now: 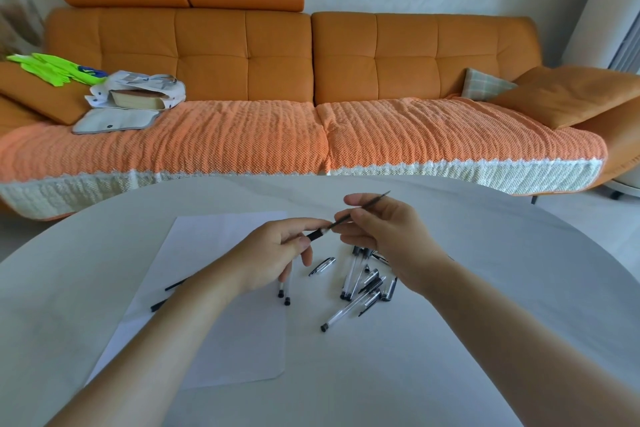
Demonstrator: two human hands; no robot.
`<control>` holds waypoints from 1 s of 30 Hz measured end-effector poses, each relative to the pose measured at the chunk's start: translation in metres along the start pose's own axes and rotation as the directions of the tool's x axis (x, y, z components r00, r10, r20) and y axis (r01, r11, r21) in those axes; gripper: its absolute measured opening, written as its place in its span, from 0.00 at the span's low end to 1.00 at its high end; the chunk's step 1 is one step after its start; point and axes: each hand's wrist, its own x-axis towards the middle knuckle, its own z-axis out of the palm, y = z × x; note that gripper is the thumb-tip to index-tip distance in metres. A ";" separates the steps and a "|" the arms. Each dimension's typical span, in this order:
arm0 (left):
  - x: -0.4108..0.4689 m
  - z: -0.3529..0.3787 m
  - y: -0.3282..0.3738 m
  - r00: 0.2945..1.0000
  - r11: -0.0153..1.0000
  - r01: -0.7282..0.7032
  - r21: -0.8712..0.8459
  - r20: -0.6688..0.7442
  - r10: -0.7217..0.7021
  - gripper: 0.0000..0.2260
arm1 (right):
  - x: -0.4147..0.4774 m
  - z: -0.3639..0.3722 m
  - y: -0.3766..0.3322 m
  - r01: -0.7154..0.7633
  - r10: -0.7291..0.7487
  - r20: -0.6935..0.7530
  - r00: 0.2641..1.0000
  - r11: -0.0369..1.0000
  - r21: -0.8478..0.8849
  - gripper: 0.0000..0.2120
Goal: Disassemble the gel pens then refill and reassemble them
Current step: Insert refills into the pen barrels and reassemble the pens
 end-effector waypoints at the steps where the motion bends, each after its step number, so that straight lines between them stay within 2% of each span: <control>1: 0.000 0.001 0.001 1.000 1.000 0.007 -0.009 0.010 -0.006 0.18 | -0.001 0.001 0.000 -0.006 0.008 0.022 1.000 0.998 -0.057 0.08; 5: 0.001 0.005 0.004 1.000 0.997 0.030 -0.070 0.008 -0.029 0.12 | -0.002 0.003 -0.002 -0.017 0.021 0.024 0.999 0.989 -0.147 0.08; 8: 0.001 0.010 0.009 1.000 0.993 0.026 -0.117 0.002 -0.026 0.11 | 0.000 0.002 -0.010 -0.023 0.027 0.036 0.999 0.994 -0.107 0.10; 11: 0.000 0.014 0.013 1.000 0.979 0.017 -0.205 0.020 -0.013 0.11 | 0.003 -0.004 -0.017 0.033 -0.033 0.000 0.999 0.997 -0.075 0.08; 15: 0.001 0.025 0.018 0.999 0.952 0.016 -0.305 0.048 -0.001 0.11 | 0.003 -0.007 -0.020 0.044 -0.032 0.051 0.998 0.966 -0.256 0.07; 18: 0.004 0.031 0.019 1.000 0.946 0.012 -0.324 0.026 -0.004 0.11 | 0.001 -0.009 -0.017 -0.002 0.046 0.131 0.990 0.948 -0.317 0.12; 20: 0.005 0.034 0.018 1.000 0.943 0.017 -0.332 -0.002 -0.019 0.11 | 0.002 -0.013 -0.018 -0.025 0.069 0.122 0.990 0.946 -0.324 0.13; 22: 0.007 0.036 0.017 0.999 0.937 0.020 -0.350 -0.027 -0.032 0.11 | 0.005 -0.020 -0.018 -0.039 0.067 0.052 0.996 0.907 -0.418 0.08; 23: 0.008 0.037 0.017 0.999 0.934 0.015 -0.356 -0.040 -0.032 0.11 | 0.008 -0.024 -0.015 -0.046 0.053 -0.002 0.999 0.842 -0.537 0.04; 24: 0.009 0.038 0.017 0.998 0.932 0.008 -0.361 -0.059 -0.032 0.10 | 0.010 -0.030 -0.011 -0.052 0.032 -0.043 0.999 0.713 -0.700 0.03; 26: 0.010 0.040 0.018 0.993 0.944 -0.008 -0.330 -0.116 -0.032 0.10 | 0.013 -0.037 -0.001 -0.076 0.053 -0.061 0.997 0.361 -0.929 0.03; 27: 0.010 0.041 0.017 0.989 0.961 -0.017 -0.278 -0.149 -0.025 0.10 | 0.012 -0.037 0.004 -0.088 0.087 -0.069 0.994 0.241 -0.967 0.04; 28: 0.011 0.042 0.015 0.984 0.978 -0.025 -0.208 -0.179 -0.013 0.10 | 0.012 -0.036 0.007 -0.094 0.112 -0.075 0.991 0.179 -0.979 0.05; 30: 0.012 0.043 0.011 0.978 0.998 -0.015 -0.053 -0.208 0.004 0.10 | 0.012 -0.032 0.011 -0.087 0.110 -0.073 0.991 0.134 -0.987 0.08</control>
